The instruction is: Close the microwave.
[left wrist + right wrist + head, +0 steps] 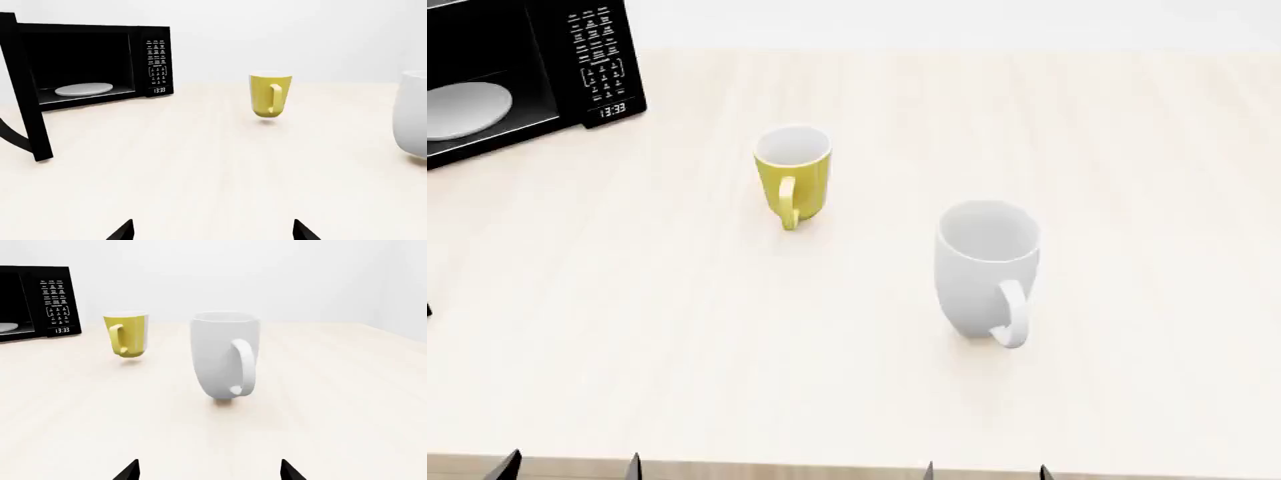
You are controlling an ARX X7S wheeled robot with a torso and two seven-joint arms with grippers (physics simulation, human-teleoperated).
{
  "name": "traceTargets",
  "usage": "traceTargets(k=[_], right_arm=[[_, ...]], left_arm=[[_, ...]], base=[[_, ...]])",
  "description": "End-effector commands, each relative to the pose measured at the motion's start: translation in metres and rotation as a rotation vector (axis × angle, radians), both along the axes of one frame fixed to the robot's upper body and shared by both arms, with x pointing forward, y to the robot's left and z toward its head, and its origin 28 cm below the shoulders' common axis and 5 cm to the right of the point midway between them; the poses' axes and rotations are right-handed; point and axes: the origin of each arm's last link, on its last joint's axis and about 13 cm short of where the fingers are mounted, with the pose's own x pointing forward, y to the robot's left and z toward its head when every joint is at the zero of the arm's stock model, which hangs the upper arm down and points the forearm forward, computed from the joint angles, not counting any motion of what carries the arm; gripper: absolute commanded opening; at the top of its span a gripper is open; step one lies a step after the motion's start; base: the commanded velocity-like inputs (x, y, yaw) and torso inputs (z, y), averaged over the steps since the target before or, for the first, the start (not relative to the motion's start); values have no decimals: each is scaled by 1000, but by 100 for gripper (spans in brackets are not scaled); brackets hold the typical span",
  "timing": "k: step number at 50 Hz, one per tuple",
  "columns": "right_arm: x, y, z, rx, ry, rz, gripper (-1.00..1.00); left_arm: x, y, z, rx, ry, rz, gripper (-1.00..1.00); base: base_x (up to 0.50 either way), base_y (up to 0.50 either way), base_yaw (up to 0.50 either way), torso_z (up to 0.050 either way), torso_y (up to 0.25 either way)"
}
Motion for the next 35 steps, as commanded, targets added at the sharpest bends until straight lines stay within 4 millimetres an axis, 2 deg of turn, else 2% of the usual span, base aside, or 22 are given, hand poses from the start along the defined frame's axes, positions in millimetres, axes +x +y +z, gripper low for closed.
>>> traceTargets(k=[1,16,25,27,29,31,32,33,34,35], right_arm=[[0,0,0,-1,1,1,100],[0,0,0,1,2,1,100],[0,0,5,6,-19,-5,100],[2,-2,19,-11,-109,-26,100],[3,-5,46,29,-258,-52,100],[0,-5,63,24,-355,-55,100],[-4,-7,83,38,-476,-75,100],[-4,-7,83,38,-476,-75,100],[-11,-8,108,1,-661,-119,100],[-14,-9,115,-5,-705,-122,100]], left_arm=[[-1,0,1,-26,-25,-8,100],[-1,0,0,-38,-31,-5,100],[-2,0,8,-25,-62,-7,100],[-4,1,23,-6,-156,24,100],[-8,5,55,56,-358,70,100],[-13,7,74,78,-467,76,100],[-19,10,94,111,-588,97,100],[-19,10,94,111,-588,97,100],[-29,12,116,119,-724,113,100],[-32,13,121,112,-750,118,100]], base=[[0,0,0,0,0],[0,0,0,0,0],[0,0,0,0,0],[0,0,0,0,0],[0,0,0,0,0],[0,0,0,0,0],[0,0,0,0,0],[0,0,0,0,0],[0,0,0,0,0],[0,0,0,0,0]])
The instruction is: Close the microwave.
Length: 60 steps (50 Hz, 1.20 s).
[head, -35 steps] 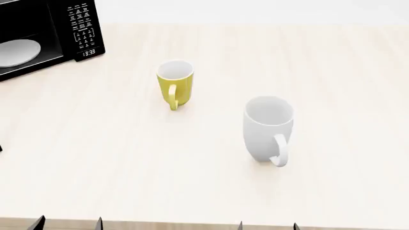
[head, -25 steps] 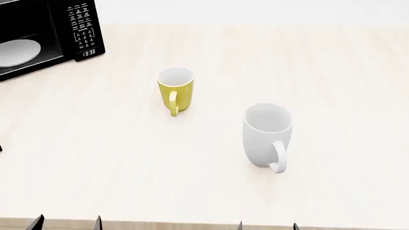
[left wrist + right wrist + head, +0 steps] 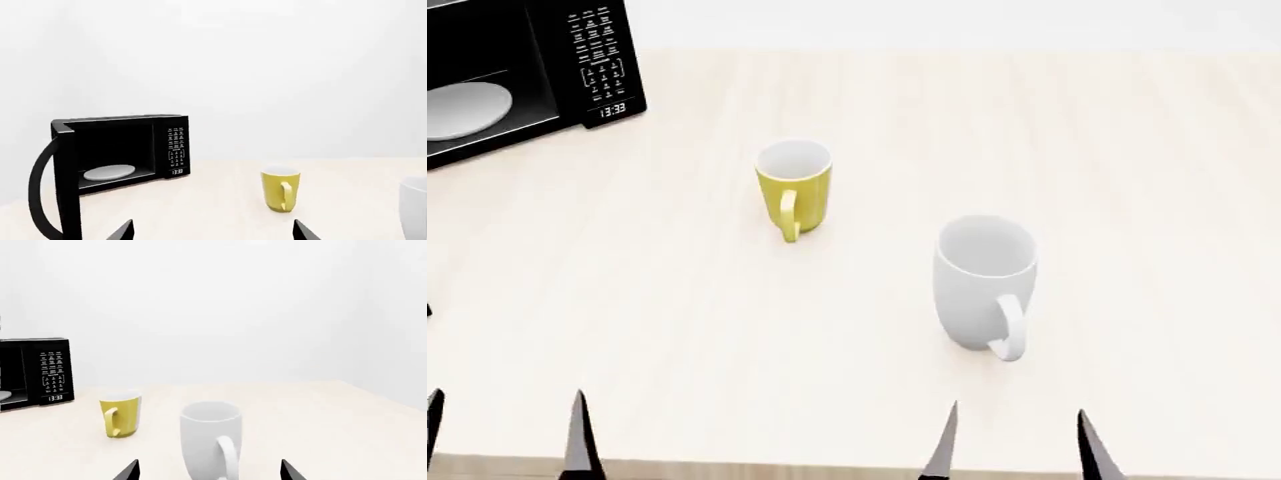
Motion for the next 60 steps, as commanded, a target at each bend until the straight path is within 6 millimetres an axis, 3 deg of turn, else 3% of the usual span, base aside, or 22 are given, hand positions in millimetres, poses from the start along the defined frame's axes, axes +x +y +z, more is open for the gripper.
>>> traceTargets(k=[1,6,19,60], right_arm=[[-19,-5,84,-11,-537,-87,100],[-30,-8,104,-41,-691,-148,100],[-27,-6,96,-67,-660,-152,100],[-30,0,89,-96,-664,-129,100]], left_arm=[[-29,8,83,65,-494,74,100],[-33,11,88,50,-531,91,100],[-31,10,85,36,-499,91,100],[-31,6,79,44,-458,62,100]], base=[[0,0,0,0,0],[0,0,0,0,0],[0,28,0,0,0],[0,500,0,0,0]])
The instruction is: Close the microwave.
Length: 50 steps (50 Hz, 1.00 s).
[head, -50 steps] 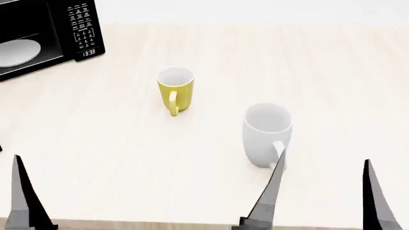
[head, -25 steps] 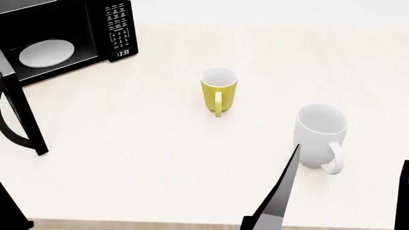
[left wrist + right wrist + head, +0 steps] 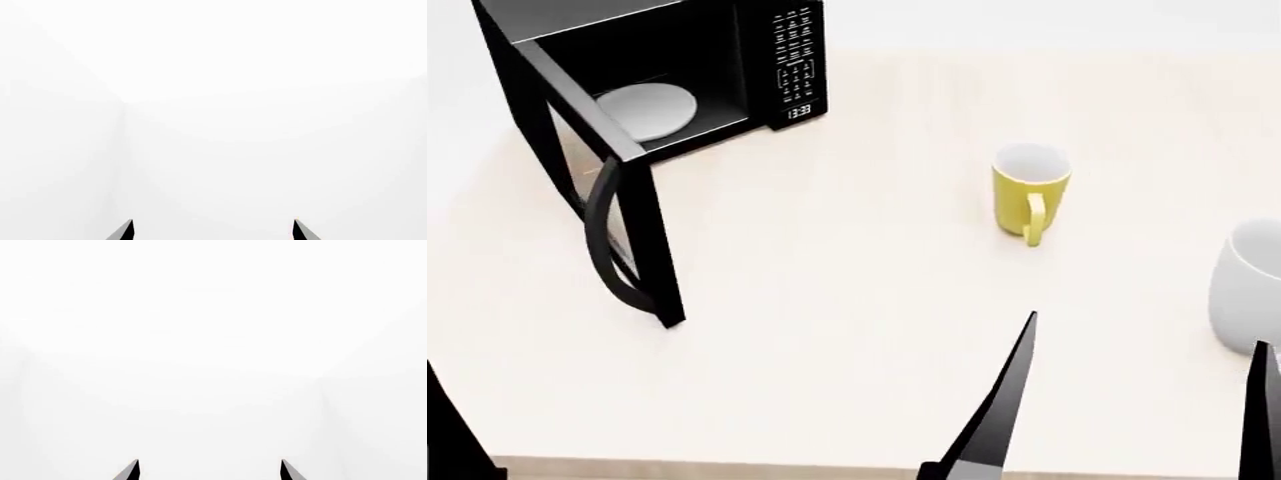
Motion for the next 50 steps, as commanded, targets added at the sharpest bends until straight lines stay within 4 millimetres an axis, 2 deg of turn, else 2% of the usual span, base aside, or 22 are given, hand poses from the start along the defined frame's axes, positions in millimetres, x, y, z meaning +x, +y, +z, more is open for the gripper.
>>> traceTargets(k=[1,18,20,22,23,25,29,33,50], right_arm=[[0,0,-1,-1,0,1,100],[0,0,0,0,4,2,100],[3,0,-3,-24,64,-10,100],[14,3,-14,-70,279,-10,100],[18,5,-24,20,448,82,100],[15,7,-22,-44,388,56,100],[11,7,-11,0,336,132,100],[4,10,-7,-109,225,101,100],[3,11,-8,-126,222,101,100]], left_arm=[[0,-1,-1,2,3,-5,100],[0,-1,-1,4,4,-8,100],[0,-1,-1,4,5,-7,100],[1,-1,-2,3,7,-9,100],[1,-1,-3,4,11,-10,100],[1,-1,-3,1,14,-12,100],[0,-2,-4,1,18,-18,100],[0,-3,-6,4,28,-30,100],[0,-4,-7,6,30,-32,100]], base=[[0,500,0,0,0],[0,500,0,0,0],[0,500,0,0,0],[0,0,0,0,0],[0,0,0,0,0],[0,0,0,0,0],[82,0,0,0,0],[487,-70,0,0,0],[500,-13,0,0,0]])
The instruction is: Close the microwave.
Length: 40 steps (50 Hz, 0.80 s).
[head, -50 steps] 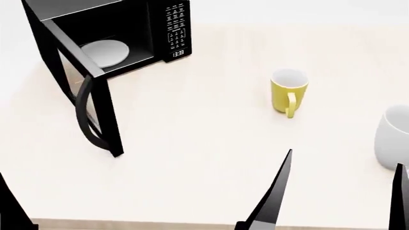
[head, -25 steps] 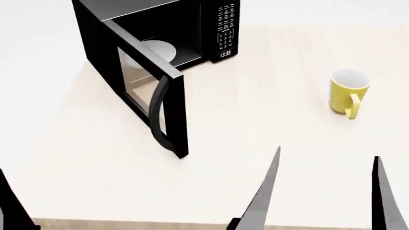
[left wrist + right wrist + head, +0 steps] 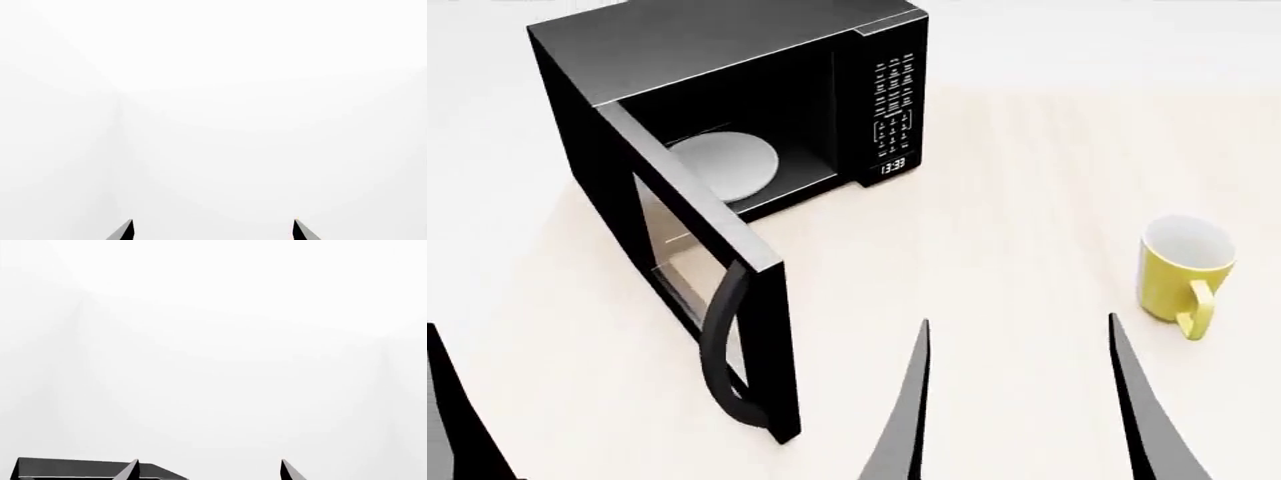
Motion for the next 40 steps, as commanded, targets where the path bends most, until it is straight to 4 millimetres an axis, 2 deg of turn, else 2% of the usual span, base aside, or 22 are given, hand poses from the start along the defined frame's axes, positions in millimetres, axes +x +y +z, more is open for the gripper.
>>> traceTargets(k=[1,40], right_arm=[[-2,2,0,-25,-6,13,100],[-2,3,-2,-93,-35,-12,100]], left_arm=[[0,0,-1,0,5,-4,100],[0,-3,-4,5,13,-15,100]], base=[[500,-12,0,0,0],[500,-1,0,0,0]])
